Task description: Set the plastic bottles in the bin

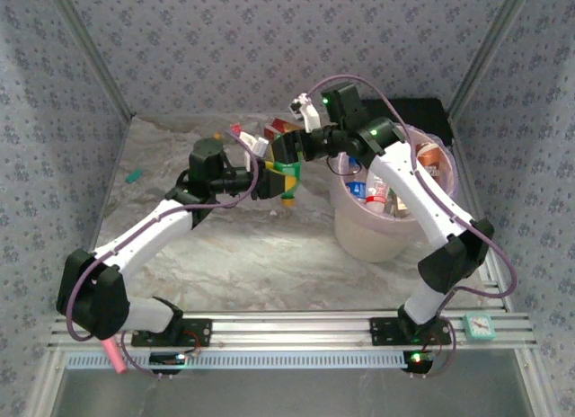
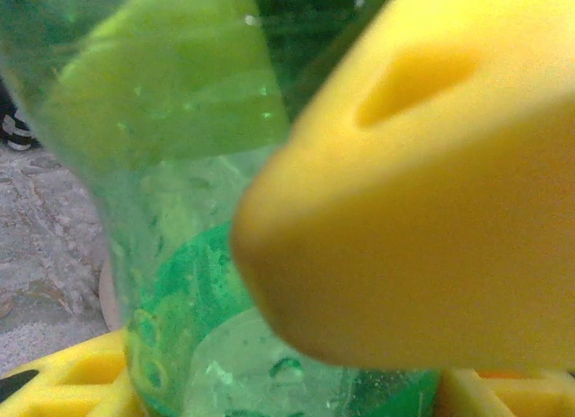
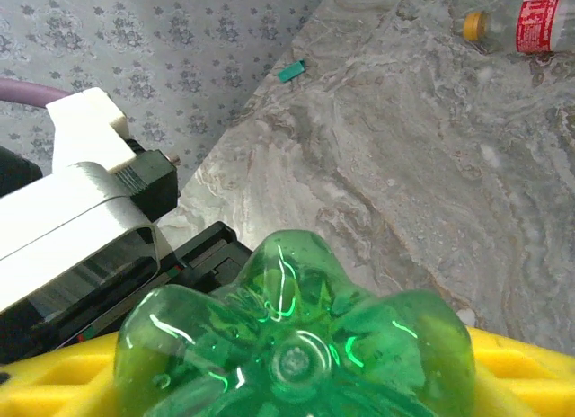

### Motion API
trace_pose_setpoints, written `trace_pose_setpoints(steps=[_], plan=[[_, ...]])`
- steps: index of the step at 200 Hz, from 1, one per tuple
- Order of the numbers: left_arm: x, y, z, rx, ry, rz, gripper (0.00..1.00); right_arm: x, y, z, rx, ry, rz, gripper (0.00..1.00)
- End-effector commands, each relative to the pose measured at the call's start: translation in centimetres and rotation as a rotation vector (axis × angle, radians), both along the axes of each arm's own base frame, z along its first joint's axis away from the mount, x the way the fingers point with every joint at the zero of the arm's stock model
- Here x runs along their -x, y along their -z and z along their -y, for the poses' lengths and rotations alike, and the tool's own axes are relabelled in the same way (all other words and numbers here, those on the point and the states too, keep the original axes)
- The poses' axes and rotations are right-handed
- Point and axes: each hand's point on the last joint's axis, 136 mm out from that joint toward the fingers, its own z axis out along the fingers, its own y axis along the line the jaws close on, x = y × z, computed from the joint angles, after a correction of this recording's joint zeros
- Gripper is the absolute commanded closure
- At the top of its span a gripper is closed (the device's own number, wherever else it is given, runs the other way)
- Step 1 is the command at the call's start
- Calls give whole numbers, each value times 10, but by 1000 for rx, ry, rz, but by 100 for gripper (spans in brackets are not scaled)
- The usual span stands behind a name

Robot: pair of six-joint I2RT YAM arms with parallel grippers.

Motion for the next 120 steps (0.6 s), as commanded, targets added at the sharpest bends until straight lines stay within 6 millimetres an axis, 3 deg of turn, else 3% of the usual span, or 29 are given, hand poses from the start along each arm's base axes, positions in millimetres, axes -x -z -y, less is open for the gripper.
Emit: trace_pose_setpoints(steps=[1,17,38,67,74,98,120], plan=[[9,-37,-2,42,21,127,94,-2,-14,-3,-30,-10,21,39],[8,-37,-4,32,-3,117,88,0,-20,0,-31,-2,38,43],[12,-40,-3,19,-16,126,65,3,-34,4,-38,6,74,48],[18,-45,-8,1,-45,150,10,4,-59,13,-49,30,138,50],[18,-45,-10,-5,-56,154,1,4,-67,18,-51,44,160,51],[22,-45,-14,-8,-72,158,0,-3,-97,45,-53,141,253,53],[19,-42,-15,-4,-90,140,0,-5,-129,85,-68,262,332,54]])
